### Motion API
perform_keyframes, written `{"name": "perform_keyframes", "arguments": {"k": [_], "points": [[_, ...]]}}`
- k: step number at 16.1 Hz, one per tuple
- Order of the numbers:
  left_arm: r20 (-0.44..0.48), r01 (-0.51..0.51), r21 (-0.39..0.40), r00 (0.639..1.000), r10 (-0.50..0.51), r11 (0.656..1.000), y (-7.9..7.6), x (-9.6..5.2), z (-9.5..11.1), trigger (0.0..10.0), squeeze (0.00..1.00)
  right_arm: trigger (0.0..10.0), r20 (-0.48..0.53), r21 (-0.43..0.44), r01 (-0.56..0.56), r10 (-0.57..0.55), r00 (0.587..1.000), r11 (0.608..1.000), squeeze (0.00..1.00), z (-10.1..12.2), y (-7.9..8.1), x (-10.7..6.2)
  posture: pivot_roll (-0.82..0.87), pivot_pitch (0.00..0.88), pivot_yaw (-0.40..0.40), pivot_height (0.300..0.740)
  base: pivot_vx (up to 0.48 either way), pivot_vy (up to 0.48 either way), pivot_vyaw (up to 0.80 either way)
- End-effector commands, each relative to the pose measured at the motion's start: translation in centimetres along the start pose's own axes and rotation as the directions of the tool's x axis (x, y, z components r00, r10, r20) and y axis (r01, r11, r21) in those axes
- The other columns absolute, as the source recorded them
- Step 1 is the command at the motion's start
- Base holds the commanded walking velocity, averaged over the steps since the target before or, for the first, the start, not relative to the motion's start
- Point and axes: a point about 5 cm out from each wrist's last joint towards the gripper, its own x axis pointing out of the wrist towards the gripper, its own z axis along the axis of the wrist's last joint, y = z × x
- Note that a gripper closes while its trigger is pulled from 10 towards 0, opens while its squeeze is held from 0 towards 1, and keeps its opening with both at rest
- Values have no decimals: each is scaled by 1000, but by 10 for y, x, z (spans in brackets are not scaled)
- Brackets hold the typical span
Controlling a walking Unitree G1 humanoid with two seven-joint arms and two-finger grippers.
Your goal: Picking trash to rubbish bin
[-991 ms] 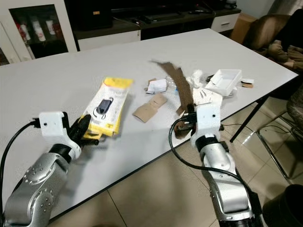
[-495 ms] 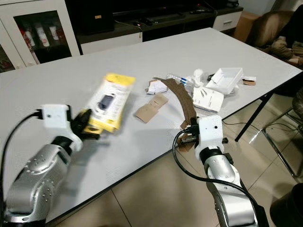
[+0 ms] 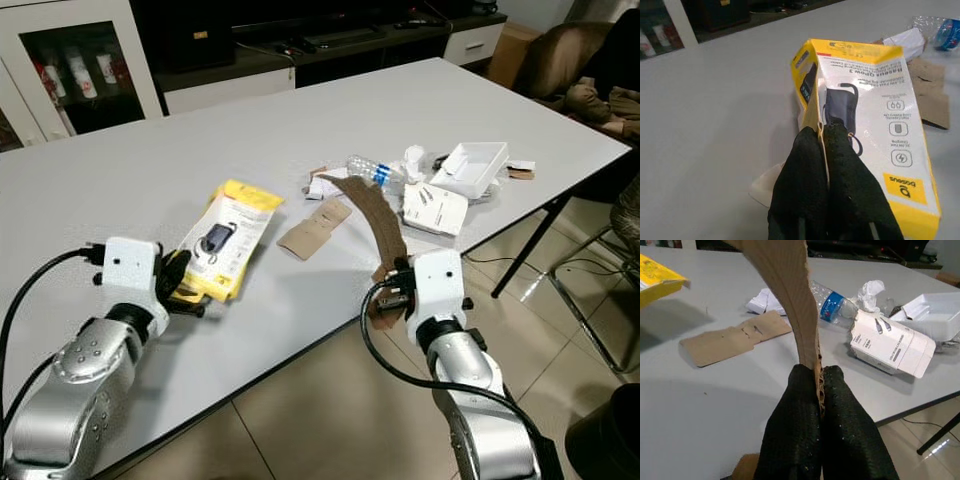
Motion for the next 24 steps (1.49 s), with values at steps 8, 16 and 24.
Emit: {"name": "perform_keyframes", "arguments": {"k": [8,16,24], "points": [[50,39,49,998,-42,998,-7,1,13,10000,0,10000,28,-17,36,-36,999,999,0,1,-3,-5,-16,10,-19,740,0,-348,0],[56,54,42,997,-57,998,-12,4,13,10000,0,10000,19,-1,28,-28,999,1000,0,-1,-4,-13,-37,0,-27,740,0,-429,-275],[56,83,-13,995,-82,996,-16,7,11,10000,0,10000,-6,16,31,-31,1000,999,0,-6,0,-20,-52,0,-31,740,0,-323,-566]]}}
